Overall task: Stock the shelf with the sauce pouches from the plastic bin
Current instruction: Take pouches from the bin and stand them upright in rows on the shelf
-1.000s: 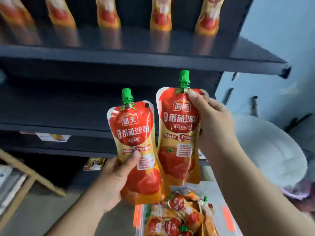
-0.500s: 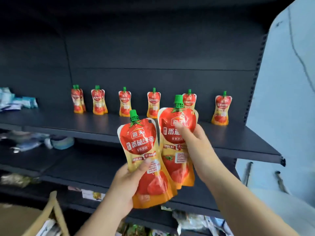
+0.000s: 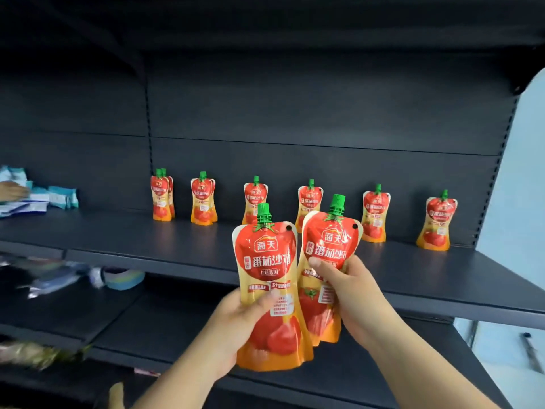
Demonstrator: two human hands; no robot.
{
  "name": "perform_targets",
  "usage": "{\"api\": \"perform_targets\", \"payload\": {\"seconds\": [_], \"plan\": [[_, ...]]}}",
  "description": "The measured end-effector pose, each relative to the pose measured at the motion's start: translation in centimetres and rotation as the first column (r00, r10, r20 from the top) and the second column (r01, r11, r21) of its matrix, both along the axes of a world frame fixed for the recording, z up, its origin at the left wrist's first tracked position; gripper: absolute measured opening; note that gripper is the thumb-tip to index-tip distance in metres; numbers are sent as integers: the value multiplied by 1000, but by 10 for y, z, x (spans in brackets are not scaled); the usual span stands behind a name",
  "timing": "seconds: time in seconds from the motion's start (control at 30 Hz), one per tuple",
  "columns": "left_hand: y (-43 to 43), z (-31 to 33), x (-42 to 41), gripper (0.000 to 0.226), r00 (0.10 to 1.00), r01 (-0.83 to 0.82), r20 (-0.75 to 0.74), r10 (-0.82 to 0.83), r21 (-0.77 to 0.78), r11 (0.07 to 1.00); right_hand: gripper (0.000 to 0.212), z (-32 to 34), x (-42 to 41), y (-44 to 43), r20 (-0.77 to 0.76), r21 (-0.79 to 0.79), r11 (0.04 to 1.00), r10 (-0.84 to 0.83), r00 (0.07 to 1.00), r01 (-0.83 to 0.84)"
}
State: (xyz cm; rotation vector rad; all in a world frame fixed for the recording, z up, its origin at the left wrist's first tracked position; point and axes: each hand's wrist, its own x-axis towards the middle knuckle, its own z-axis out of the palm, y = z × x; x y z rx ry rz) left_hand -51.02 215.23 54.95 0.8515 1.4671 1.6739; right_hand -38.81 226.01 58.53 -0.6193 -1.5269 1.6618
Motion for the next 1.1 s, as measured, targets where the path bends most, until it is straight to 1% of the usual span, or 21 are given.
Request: {"api": "perform_targets", "payload": {"seconds": [0.1, 0.17, 0.33, 0.43, 0.53, 0.6, 0.7, 0.8, 0.93, 1.03, 1.1], "plan": [[5, 4, -23, 46, 998, 36, -55, -36, 0, 999, 33, 2, -23, 3, -7, 28, 999, -25, 1000, 25], [13, 6, -38, 44, 994, 15, -107, -15, -4, 1000, 33, 1, -37, 13, -24, 39, 999, -24, 999, 25], [39, 1, -74, 23, 972, 12, -235, -22, -45, 999, 36, -14, -69, 44, -3, 47, 998, -48, 999, 48], [67, -3, -100, 20, 964, 24, -263, -37, -51, 998, 36, -19, -89, 75, -31, 69, 994, -81, 996, 83], [106, -3, -129, 15, 979, -28, -202, 25, -13, 1000, 39, -22, -106, 121, -11, 144, 978, -154, 988, 154], [137, -2, -152, 12, 983, -73, -166, 72, 1, 997, 42, -27, -118, 161, -7, 144, 970, -195, 981, 194], [177, -2, -186, 13, 972, -110, -214, 96, -54, 992, 40, -37, -133, 214, -6, 125, 961, -249, 969, 247], [214, -2, -220, 16, 959, -147, -255, 126, -66, 987, 37, -41, -151, 257, -18, 163, 938, -308, 951, 307], [258, -6, -258, 18, 946, -215, -259, 193, -61, 975, 37, -43, -178, 306, -4, 227, 922, -322, 947, 314], [285, -15, -277, 18, 960, -204, -205, 190, -51, 978, 43, -51, -195, 330, 31, 233, 920, -330, 944, 314], [301, -19, -286, 19, 970, -194, -159, 186, -35, 980, 46, -53, -204, 339, 51, 264, 911, -340, 939, 316]]}}
